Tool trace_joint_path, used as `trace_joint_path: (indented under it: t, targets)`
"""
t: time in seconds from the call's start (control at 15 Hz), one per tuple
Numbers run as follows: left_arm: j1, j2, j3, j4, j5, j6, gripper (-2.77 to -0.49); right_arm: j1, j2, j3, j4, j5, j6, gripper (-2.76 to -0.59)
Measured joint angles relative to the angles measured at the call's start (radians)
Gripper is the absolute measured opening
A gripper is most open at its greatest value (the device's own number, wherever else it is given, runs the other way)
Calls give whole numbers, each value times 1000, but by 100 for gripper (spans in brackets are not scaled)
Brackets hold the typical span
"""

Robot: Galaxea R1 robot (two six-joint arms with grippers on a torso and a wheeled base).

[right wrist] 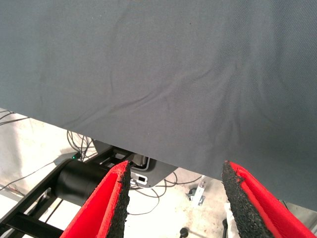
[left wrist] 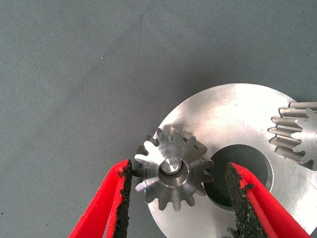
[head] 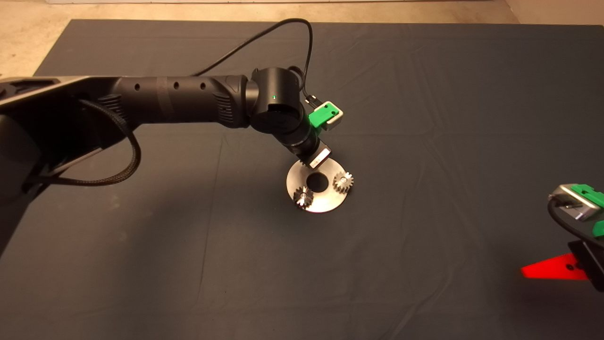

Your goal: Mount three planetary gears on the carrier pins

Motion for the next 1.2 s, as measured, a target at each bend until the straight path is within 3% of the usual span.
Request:
trace_joint_path:
  t: [0.2,0.6,0.8,0.93,1.0,1.07,1.2]
  targets:
    - [0,0,0,0,0,0,-206,0,0,0,0,0,0,-202]
    - [0,-21,1,-1,-7,0,-179,0,0,0,0,0,0,-202]
    - [0,-31,15,0,6,0,-177,0,0,0,0,1,0,-202]
    - [-1,-43,72,-1,54,-3,-172,0,-14,0,0,-1,0,-202]
    - [-10,-58,117,-6,109,-20,-166,0,-19,0,0,-6,0,-202]
    - [-37,-80,166,-17,146,-45,-166,0,-17,0,0,-6,0,-202]
    - [-127,-168,285,-53,173,-121,-166,0,0,0,0,-5,0,-202]
